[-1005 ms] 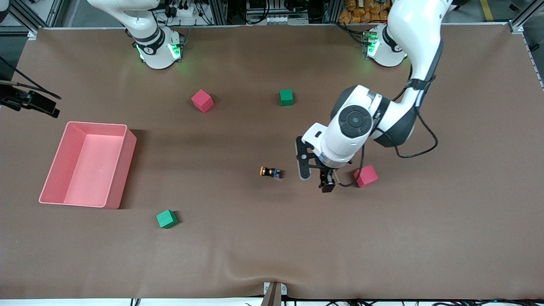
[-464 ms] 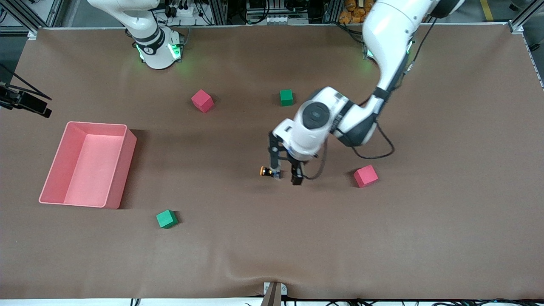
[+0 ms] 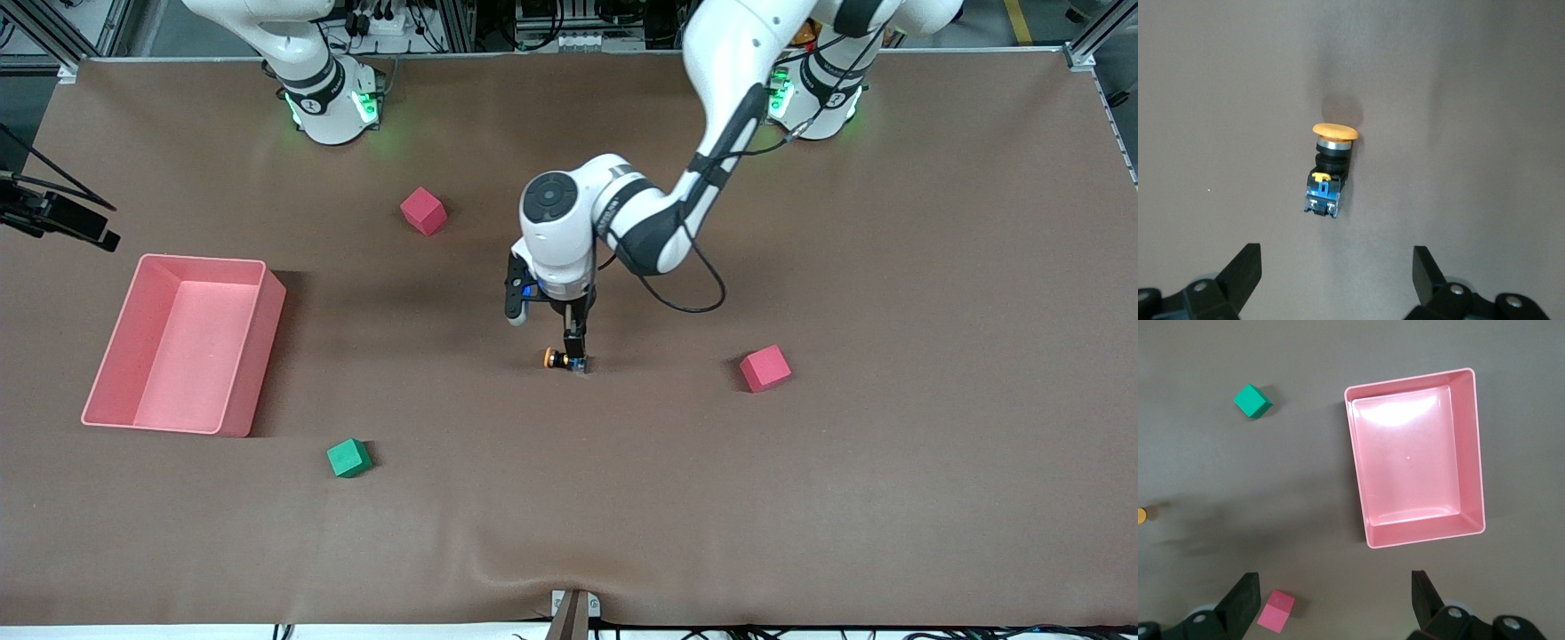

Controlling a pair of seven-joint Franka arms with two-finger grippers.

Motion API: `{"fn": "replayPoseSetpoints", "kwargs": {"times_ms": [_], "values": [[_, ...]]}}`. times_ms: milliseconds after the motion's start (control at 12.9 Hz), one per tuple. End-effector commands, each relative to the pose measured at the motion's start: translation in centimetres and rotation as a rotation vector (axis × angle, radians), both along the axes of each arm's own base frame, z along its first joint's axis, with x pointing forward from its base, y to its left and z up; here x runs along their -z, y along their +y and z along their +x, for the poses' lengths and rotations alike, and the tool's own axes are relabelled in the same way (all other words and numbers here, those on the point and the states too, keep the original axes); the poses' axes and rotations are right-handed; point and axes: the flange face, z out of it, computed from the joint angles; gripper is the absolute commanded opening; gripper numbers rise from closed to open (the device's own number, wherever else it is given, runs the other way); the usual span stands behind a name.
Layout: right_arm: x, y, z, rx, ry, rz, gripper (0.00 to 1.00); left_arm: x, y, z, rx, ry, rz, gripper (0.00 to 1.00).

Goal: Place and upright button with both arms
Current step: 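Move the left gripper over the lying switch and lower it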

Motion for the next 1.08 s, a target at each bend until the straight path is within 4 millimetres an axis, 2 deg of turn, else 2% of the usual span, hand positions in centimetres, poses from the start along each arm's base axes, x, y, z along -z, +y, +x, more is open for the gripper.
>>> {"fn": "replayPoseSetpoints", "kwargs": {"times_ms": [0,232,386,464,850,1005], "values": [[-1.1,-0.9,-0.3,0.043,-0.031,0.062,1.0,1.0,-0.8,0.8,0.039,-0.05,0.072,1.0],[-1.1,-1.6,-0.6,0.051,-0.019,0.057,1.0,1.3,-1.1,1.6,0.092,-0.06,0.098,1.0],[-0.6,-2.0,-0.9,0.054,0.016,0.055,1.0,2.8,-2.2,1.7,0.107,-0.072,0.094,1.0],[-0.6,-2.1,-0.9,0.056,0.015,0.055,1.0,2.6,-2.7,1.5,0.115,-0.081,0.088,1.0],[-1.1,-2.0,-0.7,0.056,-0.007,0.049,1.0,2.9,-2.9,1.9,0.141,-0.096,0.09,1.0],[-1.2,-1.7,-1.0,0.048,0.004,0.054,1.0,4.5,-3.0,1.7,0.148,-0.087,0.097,1.0]]}}
